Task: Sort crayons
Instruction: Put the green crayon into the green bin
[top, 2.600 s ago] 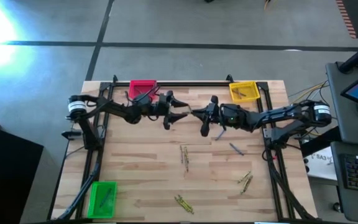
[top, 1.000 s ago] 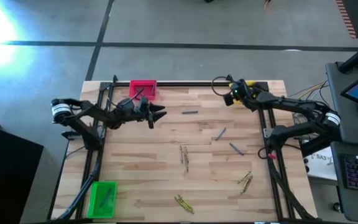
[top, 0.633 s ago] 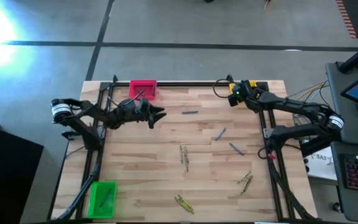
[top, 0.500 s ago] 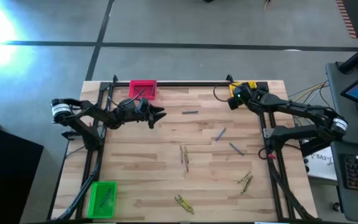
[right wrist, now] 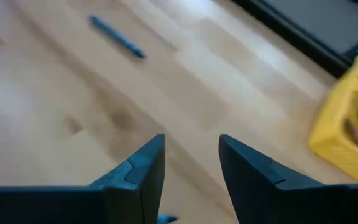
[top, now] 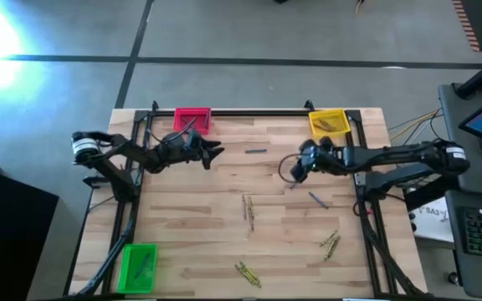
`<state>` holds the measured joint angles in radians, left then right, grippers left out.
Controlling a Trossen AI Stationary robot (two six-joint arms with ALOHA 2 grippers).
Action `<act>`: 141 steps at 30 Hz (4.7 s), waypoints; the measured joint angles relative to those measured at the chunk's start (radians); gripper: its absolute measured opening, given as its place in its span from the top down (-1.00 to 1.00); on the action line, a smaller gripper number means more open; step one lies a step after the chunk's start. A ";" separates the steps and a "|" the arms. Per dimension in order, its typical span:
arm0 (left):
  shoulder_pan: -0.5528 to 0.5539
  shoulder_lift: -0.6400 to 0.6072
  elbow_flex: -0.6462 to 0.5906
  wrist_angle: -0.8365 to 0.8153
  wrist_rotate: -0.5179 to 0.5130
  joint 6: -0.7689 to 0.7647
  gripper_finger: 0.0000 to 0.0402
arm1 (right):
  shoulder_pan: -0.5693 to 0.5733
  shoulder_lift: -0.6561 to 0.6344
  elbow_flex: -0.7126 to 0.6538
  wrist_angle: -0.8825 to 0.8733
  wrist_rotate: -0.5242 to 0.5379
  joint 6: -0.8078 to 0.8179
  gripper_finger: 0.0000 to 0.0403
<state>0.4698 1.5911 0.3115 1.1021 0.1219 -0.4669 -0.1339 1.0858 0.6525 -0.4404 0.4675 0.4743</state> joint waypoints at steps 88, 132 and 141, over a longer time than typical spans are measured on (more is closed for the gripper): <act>-0.044 -0.001 0.162 -0.201 0.175 0.219 0.46 | 0.960 0.436 0.114 -0.316 -0.392 0.430 0.33; -0.205 0.009 0.180 0.007 0.171 0.404 0.17 | 0.266 0.334 0.107 0.688 0.092 -0.429 0.94; -0.235 0.057 0.299 -0.038 0.184 0.383 -0.12 | 0.202 0.378 0.108 0.883 -0.049 -0.539 0.94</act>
<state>0.2352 1.6485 0.6104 1.0643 0.3059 -0.0836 0.0680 1.4637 0.7607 0.4424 0.4183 -0.0644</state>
